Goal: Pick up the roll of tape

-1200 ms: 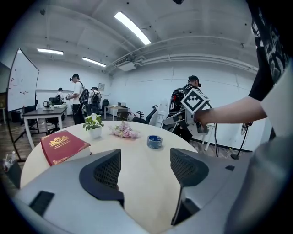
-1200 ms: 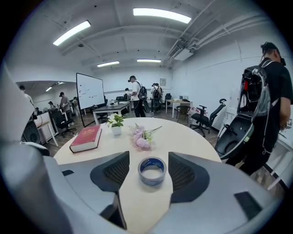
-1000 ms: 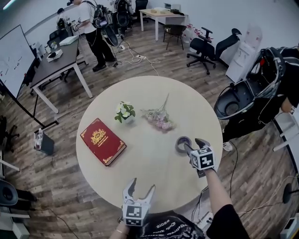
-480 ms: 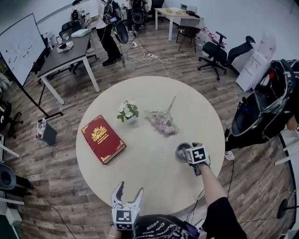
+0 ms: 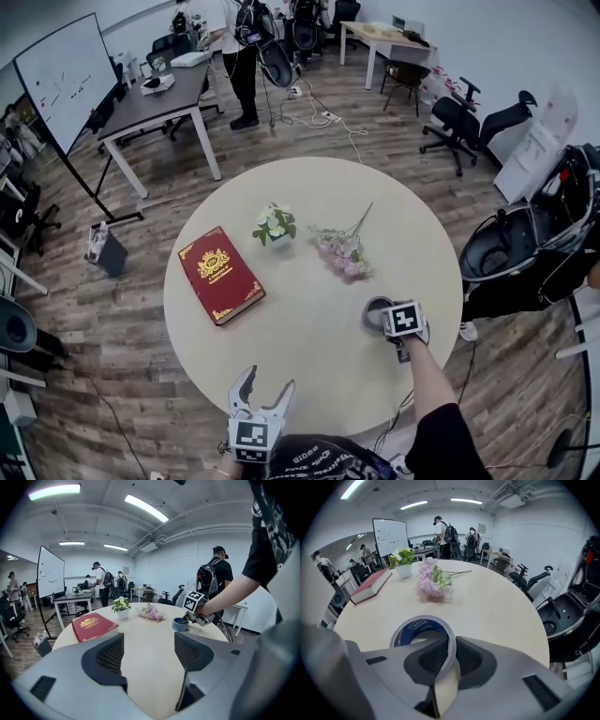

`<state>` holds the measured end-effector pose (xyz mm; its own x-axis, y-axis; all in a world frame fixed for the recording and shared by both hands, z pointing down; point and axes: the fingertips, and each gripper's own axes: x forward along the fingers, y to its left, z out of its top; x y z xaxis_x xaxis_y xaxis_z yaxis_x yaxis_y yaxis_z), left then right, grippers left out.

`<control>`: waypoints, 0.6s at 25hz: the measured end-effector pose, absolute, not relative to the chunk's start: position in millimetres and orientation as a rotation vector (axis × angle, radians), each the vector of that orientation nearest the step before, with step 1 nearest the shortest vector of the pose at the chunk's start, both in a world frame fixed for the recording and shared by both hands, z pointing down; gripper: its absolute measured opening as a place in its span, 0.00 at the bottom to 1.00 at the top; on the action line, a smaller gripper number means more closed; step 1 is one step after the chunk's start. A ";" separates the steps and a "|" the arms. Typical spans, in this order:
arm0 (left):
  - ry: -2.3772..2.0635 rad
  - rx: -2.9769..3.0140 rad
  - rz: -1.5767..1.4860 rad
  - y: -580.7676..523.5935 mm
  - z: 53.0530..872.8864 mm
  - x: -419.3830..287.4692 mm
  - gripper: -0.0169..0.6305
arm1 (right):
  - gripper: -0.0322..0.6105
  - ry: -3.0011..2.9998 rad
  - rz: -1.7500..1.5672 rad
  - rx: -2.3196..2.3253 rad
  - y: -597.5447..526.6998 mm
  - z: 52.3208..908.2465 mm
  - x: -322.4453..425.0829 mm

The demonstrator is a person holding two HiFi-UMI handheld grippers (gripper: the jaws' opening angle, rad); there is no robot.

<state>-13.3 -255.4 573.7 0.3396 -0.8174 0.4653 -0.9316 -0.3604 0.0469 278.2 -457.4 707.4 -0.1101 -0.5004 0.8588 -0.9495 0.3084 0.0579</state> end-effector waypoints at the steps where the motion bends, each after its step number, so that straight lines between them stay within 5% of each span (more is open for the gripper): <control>1: -1.558 2.302 0.528 -255.5 573.5 -13.5 0.57 | 0.14 -1.740 0.683 1.321 -456.8 706.2 278.5; 15: -1.526 2.343 0.467 -248.9 563.9 -9.3 0.57 | 0.14 -1.851 0.421 1.456 -454.0 617.6 261.0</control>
<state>-9.3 -248.9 563.9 0.3812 -0.8192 0.4285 -0.9187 -0.3876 0.0762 261.0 -454.0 617.6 -0.0907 -0.6955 0.7127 -0.9355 0.3048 0.1784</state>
